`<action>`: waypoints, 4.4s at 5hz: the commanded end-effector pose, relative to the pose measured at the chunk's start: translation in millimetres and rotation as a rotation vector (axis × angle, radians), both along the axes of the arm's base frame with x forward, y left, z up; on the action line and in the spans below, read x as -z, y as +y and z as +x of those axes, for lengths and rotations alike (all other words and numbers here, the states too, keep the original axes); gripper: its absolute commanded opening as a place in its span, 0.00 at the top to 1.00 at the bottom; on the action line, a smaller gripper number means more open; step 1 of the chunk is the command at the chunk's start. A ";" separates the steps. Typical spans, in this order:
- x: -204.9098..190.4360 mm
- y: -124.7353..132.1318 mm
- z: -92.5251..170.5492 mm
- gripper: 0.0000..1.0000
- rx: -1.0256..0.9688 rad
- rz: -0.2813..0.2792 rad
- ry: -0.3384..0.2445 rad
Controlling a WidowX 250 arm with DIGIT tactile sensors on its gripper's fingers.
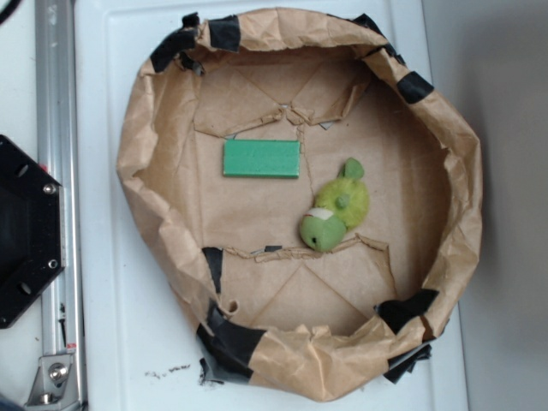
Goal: Grab the green animal.
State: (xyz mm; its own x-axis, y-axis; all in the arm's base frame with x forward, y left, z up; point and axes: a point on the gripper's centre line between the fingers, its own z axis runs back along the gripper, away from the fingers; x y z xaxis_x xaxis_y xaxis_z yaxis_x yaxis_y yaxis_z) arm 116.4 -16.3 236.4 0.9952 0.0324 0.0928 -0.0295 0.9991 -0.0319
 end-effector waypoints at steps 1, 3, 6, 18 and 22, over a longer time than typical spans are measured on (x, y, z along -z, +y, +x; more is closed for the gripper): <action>0.0 0.0 0.0 0.00 0.000 0.000 0.000; 39.0 15.8 70.4 0.00 -0.221 0.057 -0.119; 111.1 17.0 160.3 0.00 -0.597 -0.111 -0.199; 198.7 47.8 195.2 1.00 -0.162 -0.023 0.128; 43.2 38.1 172.7 1.00 0.036 0.203 -0.123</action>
